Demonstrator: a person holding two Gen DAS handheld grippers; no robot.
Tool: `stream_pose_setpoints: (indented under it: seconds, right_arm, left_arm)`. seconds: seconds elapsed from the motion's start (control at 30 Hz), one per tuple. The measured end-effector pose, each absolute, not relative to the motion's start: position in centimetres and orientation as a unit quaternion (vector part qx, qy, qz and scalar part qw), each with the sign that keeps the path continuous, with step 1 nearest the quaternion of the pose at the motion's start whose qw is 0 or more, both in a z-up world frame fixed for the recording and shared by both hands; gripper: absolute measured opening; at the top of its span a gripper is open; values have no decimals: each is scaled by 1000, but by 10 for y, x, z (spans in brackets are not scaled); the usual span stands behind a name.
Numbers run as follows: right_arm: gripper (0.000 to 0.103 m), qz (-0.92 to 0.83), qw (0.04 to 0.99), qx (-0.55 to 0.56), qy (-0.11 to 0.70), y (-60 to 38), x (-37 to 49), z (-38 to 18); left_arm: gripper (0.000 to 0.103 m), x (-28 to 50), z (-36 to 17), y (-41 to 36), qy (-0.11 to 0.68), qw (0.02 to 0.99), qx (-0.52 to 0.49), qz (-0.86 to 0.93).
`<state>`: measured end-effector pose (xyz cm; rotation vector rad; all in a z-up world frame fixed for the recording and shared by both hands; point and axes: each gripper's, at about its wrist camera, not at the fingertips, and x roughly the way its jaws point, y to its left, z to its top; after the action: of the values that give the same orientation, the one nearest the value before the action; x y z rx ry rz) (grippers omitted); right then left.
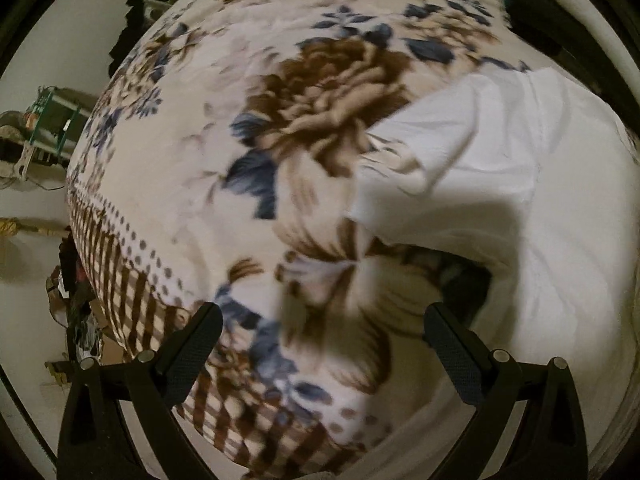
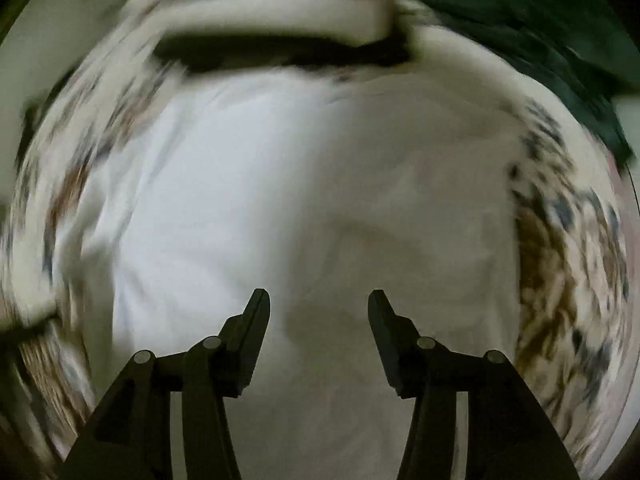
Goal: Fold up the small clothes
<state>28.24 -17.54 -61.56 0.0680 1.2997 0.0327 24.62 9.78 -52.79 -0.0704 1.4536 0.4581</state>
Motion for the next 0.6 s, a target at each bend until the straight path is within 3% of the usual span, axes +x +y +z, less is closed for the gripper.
stream_pose_setpoints:
  seconds: [0.23,0.27,0.3,0.47,0.53,0.6]
  right_arm:
    - [54,-33,791,-75,606,-144,369,-643]
    - [40,-40,777,-87,623,-139,383,-657]
    - [8,-53,763,-85,638,-136,391,-672]
    - [5,-29,780,-78,620,-108,397,-670]
    - [9,-3,778,-86,623,-97,389,-664]
    - [57,17,770,-62,634,-100,382,-660]
  left_arm:
    - [103,247,-529,113,653,725,-34,216]
    - [103,248,-529,113,653,726,-34,215]
    - [103,248,-529,114,652,727,-35,215]
    - [103,251,-533,126,649,726,-55,221]
    - [103,253,-535,131,650,724,-65,223]
    - [103,253,-535,136,648,724,-81,222]
